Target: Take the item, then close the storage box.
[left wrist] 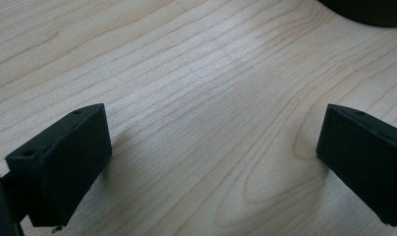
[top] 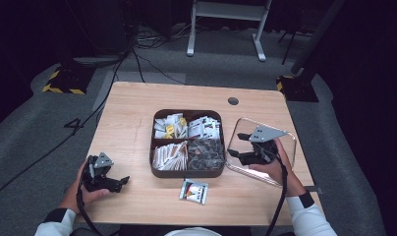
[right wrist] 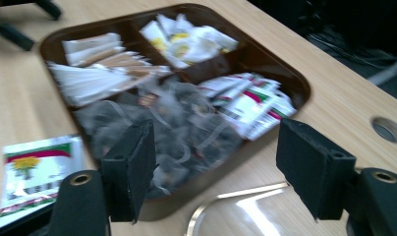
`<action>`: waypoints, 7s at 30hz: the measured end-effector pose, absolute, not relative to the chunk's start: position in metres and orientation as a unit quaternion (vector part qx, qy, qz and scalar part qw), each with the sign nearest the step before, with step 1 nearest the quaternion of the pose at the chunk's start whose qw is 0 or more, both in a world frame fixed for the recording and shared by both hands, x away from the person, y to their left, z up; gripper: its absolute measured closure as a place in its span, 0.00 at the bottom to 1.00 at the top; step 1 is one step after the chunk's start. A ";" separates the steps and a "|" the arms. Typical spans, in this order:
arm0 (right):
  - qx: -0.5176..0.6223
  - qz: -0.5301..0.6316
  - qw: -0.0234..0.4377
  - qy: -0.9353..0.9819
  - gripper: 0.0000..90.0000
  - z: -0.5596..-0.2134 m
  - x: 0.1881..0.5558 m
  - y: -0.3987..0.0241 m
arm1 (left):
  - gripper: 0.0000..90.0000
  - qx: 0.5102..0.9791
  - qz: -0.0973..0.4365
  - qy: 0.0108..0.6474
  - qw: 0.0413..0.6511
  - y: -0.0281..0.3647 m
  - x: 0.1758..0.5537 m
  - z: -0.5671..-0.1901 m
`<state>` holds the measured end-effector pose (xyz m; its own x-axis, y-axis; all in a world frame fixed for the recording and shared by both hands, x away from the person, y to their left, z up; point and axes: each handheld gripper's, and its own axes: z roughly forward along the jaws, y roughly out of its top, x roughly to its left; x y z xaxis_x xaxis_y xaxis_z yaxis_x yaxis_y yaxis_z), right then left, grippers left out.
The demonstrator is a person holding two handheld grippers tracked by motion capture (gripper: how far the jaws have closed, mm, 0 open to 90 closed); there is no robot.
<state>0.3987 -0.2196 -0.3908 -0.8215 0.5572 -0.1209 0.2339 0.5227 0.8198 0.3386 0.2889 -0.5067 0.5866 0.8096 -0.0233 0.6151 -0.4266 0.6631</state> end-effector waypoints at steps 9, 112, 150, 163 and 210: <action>0.288 0.400 0.208 0.845 0.35 -0.403 0.424 -0.246 | 0.00 0.831 0.152 0.428 0.322 0.289 0.339 -0.507; 0.364 0.392 0.231 0.813 0.66 -0.375 0.464 -0.299 | 0.00 0.829 0.153 0.431 0.321 0.288 0.338 -0.507; 0.282 0.412 0.189 0.846 0.66 -0.363 0.481 -0.177 | 0.00 0.829 0.153 0.434 0.319 0.288 0.338 -0.506; 0.263 0.406 0.164 0.860 0.66 -0.380 0.485 -0.132 | 0.00 0.829 0.154 0.434 0.319 0.288 0.338 -0.506; 0.236 0.371 0.112 0.891 0.66 -0.433 0.491 -0.059 | 0.00 0.828 0.154 0.434 0.320 0.288 0.338 -0.507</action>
